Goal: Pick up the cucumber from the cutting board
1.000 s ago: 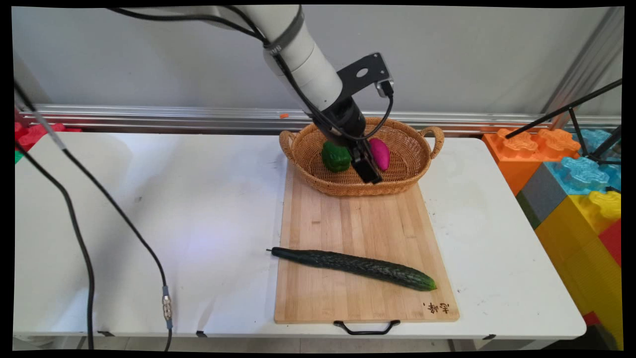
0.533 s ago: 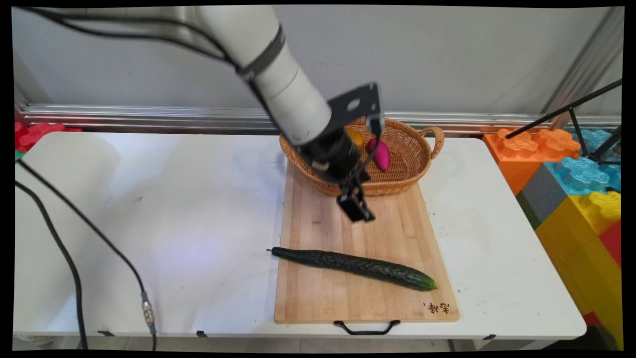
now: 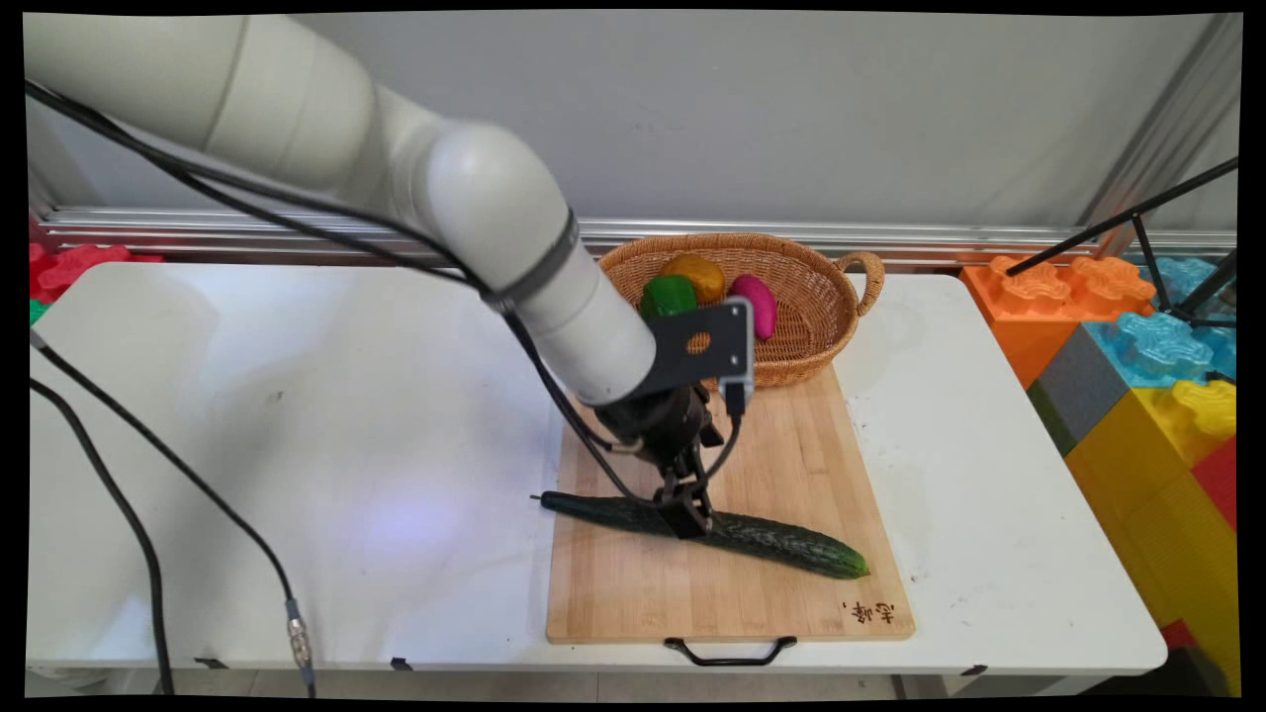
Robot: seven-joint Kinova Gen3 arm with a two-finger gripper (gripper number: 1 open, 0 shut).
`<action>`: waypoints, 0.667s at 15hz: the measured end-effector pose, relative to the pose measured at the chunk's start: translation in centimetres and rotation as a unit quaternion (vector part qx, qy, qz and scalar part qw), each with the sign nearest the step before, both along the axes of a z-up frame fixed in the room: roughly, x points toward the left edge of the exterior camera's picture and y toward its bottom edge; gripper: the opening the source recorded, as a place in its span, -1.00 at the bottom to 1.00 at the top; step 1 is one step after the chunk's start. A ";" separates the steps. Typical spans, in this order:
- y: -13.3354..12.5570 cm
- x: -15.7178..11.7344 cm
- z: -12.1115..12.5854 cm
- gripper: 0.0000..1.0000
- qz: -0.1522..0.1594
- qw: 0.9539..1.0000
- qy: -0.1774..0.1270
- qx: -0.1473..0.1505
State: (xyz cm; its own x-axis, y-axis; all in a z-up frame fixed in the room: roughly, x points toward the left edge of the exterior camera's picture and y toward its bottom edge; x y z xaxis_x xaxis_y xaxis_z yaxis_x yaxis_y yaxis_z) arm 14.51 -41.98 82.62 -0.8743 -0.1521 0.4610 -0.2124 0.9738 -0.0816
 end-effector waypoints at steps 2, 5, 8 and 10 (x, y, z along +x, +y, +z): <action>0.3 -0.5 -1.3 1.00 -0.002 1.000 -0.003 -0.006; 0.7 -1.2 -2.8 1.00 -0.009 1.000 -0.005 -0.017; 0.9 -1.7 -4.1 1.00 -0.016 0.999 -0.009 -0.027; 1.0 -2.0 -4.6 1.00 -0.020 0.999 -0.011 -0.032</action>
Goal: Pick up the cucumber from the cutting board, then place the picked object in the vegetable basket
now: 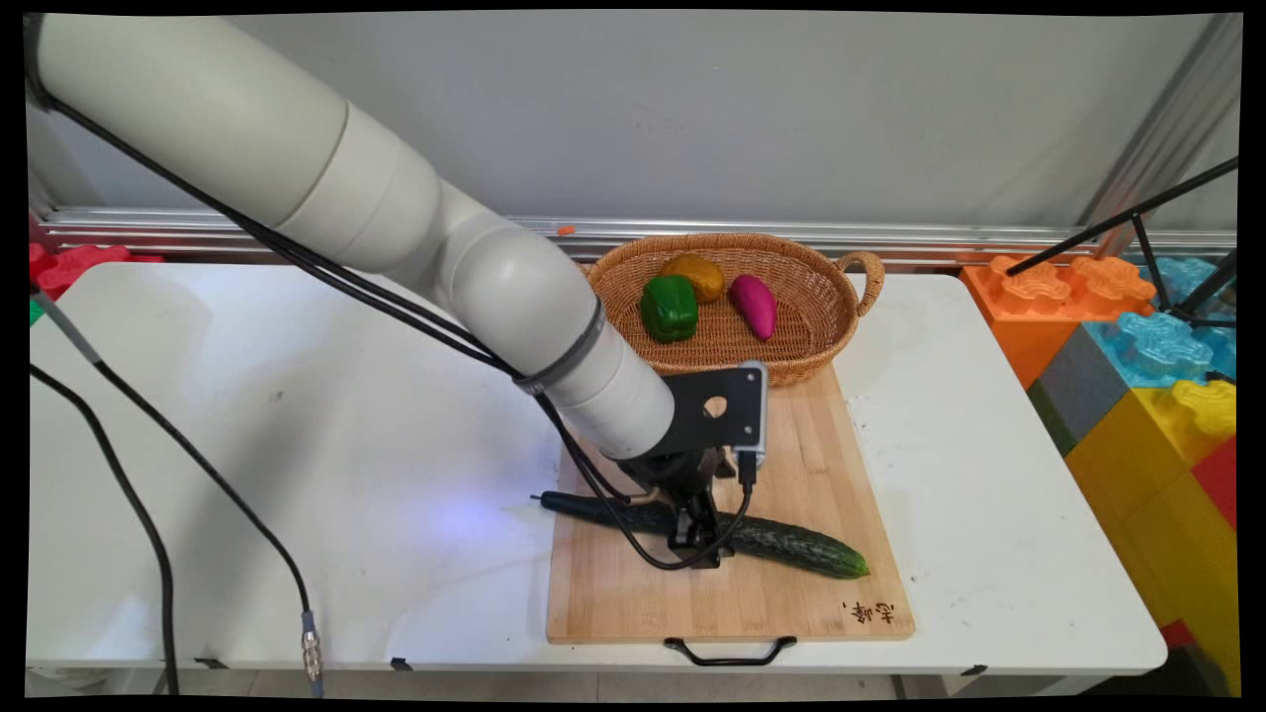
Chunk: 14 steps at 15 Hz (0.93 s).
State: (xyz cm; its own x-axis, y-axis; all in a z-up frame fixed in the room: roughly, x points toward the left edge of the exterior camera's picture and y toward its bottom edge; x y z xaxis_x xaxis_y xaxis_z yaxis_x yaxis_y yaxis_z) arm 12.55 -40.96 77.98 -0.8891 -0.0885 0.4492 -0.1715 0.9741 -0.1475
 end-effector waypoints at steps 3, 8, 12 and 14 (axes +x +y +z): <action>0.2 -0.3 -0.6 -1.00 -0.007 1.000 -0.003 -0.002; 0.3 -0.5 -0.1 -1.00 -0.011 1.000 0.000 -0.002; -0.8 0.0 2.8 -1.00 -0.010 1.000 0.015 -0.010; -2.2 0.3 5.2 -1.00 -0.003 0.999 0.027 -0.022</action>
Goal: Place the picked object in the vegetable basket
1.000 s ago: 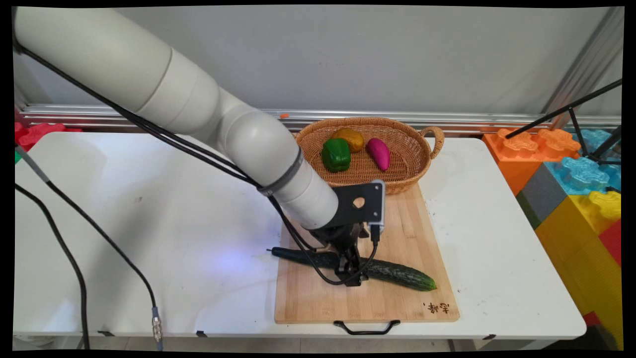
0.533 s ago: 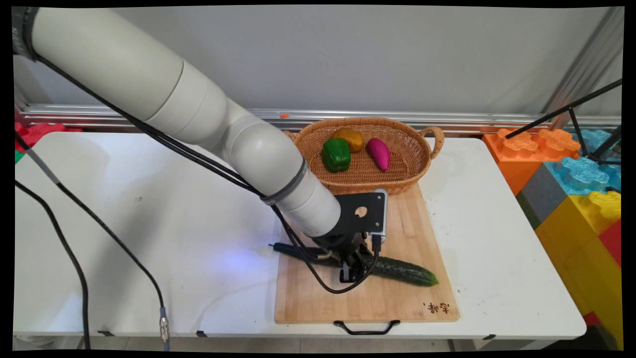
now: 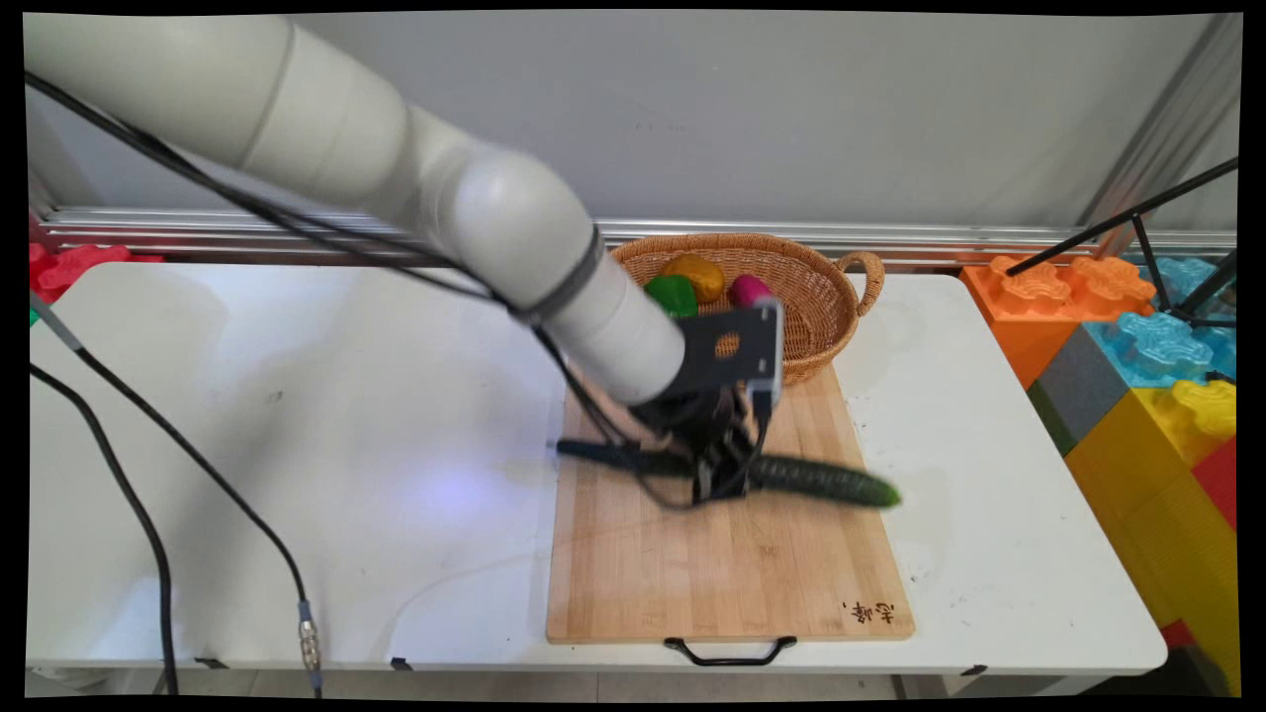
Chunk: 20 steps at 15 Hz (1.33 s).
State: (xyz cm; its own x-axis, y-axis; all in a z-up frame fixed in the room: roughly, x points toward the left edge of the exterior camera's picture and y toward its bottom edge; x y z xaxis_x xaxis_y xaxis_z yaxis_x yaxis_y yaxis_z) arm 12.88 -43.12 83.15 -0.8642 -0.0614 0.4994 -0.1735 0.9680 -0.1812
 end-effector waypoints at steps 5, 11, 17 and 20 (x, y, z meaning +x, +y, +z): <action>-4.8 0.4 4.7 -1.00 0.024 0.998 0.031 -0.049; -11.7 1.3 5.6 -1.00 0.054 0.993 0.051 -0.090; -15.8 2.0 1.1 -1.00 0.083 0.993 0.053 -0.070; -17.1 2.4 -0.7 -1.00 0.094 0.992 0.055 -0.063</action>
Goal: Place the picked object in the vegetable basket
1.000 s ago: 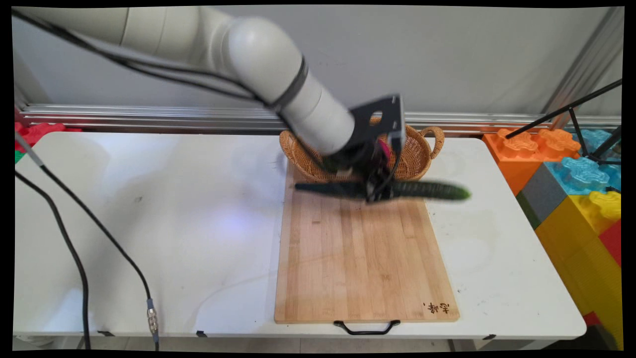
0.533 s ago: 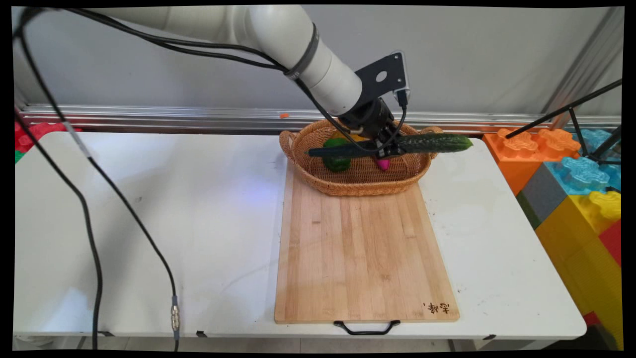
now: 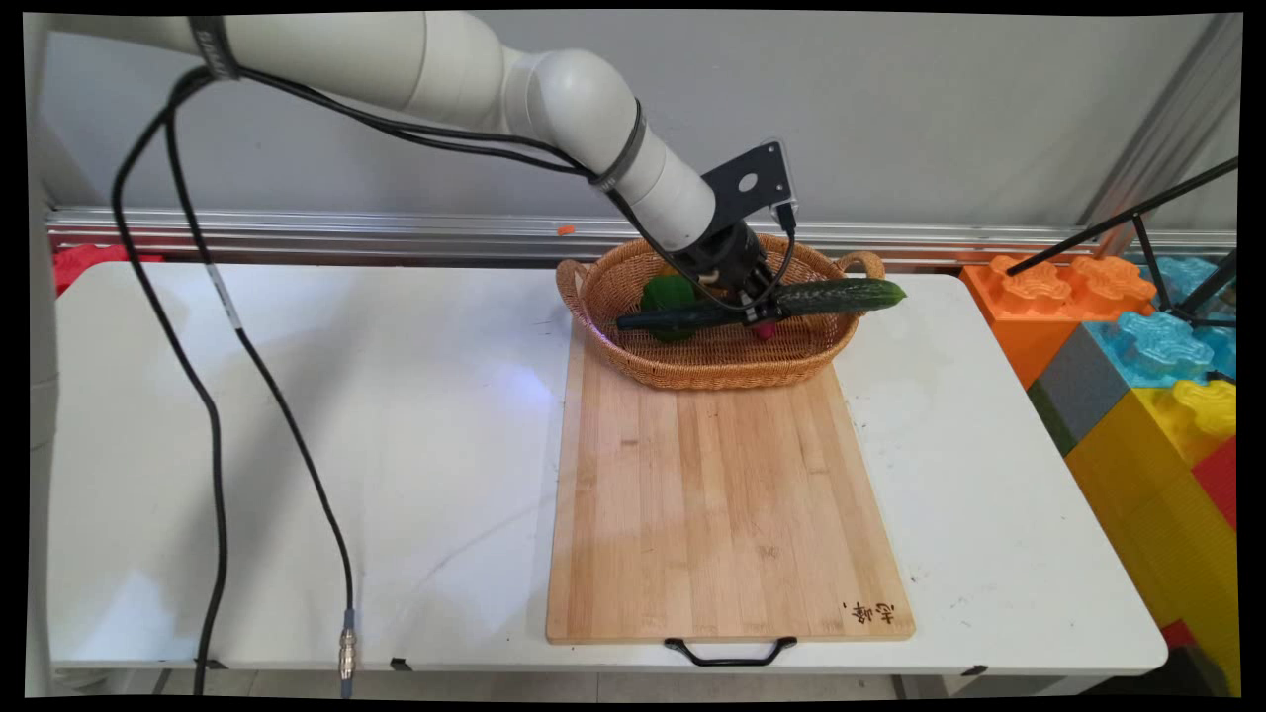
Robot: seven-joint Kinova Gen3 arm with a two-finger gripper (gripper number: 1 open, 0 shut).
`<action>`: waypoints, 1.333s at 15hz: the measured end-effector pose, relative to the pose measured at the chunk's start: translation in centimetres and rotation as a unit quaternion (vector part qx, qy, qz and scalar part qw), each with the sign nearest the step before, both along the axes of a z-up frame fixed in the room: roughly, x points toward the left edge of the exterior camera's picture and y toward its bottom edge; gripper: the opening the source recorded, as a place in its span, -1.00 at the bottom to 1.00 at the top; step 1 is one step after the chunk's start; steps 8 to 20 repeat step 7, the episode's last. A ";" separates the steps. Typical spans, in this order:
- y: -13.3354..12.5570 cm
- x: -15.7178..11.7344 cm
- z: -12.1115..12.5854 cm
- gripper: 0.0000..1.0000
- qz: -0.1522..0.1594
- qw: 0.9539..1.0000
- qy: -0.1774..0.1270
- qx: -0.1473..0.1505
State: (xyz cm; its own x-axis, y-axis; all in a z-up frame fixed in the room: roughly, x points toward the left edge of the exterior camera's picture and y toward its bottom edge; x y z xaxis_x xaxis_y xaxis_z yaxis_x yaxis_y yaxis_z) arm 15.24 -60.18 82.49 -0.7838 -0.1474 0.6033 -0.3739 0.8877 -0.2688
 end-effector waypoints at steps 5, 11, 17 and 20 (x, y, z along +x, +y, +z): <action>-1.2 0.3 -1.3 1.00 0.014 1.000 0.000 0.015; -1.4 0.3 -1.4 1.00 0.021 0.999 0.003 0.026; -1.4 0.3 -1.4 1.00 0.021 0.999 0.003 0.026; -1.4 0.3 -1.4 1.00 0.021 0.999 0.003 0.026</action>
